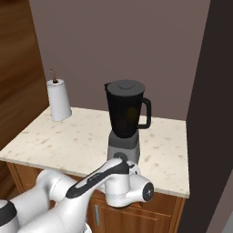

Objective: Grab the lemon and onion from the fridge, place them in the blender, close the lid, and turn on the blender to create a marinade.

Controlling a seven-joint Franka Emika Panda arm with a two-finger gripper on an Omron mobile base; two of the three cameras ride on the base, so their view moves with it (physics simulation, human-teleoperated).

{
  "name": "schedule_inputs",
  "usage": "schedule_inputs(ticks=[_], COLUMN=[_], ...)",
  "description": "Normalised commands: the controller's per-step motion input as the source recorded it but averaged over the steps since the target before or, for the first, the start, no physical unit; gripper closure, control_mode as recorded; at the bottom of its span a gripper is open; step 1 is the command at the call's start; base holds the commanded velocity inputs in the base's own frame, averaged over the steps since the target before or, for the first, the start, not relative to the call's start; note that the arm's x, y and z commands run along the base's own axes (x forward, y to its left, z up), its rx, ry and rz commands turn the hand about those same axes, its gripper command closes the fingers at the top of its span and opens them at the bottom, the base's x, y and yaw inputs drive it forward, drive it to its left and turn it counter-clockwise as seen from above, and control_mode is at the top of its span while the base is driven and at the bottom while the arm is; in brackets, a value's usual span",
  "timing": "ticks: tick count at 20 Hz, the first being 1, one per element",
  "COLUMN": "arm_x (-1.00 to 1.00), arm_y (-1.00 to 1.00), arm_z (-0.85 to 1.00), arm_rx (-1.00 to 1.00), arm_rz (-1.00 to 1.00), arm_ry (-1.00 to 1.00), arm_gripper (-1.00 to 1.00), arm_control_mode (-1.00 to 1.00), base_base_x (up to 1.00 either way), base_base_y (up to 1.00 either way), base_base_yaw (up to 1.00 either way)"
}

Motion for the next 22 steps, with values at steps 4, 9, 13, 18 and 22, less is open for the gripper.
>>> schedule_inputs(ticks=[4, 9, 13, 18, 22], arm_x=[0.21, 0.18, 0.16, 0.22, 0.26], arm_y=[-0.04, -0.03, -0.07, -0.08, -0.07], arm_z=[-0.22, -0.24, -0.10, -0.02, -0.01], arm_rx=[0.00, 0.00, 0.00, 0.00, 0.00], arm_rz=[0.00, 0.00, 0.00, 0.00, 0.00], arm_ry=[0.00, 0.00, -0.04, -0.07, -0.07], arm_gripper=[-1.00, -1.00, -1.00, -1.00, -1.00], arm_control_mode=[-1.00, -1.00, -1.00, -1.00, -1.00], base_base_x=[0.00, 0.00, 0.00, 0.00, 0.00], base_base_y=[0.00, 0.00, 0.00, 0.00, 0.00], base_base_yaw=[0.00, 0.00, 0.00, 0.00, 0.00])
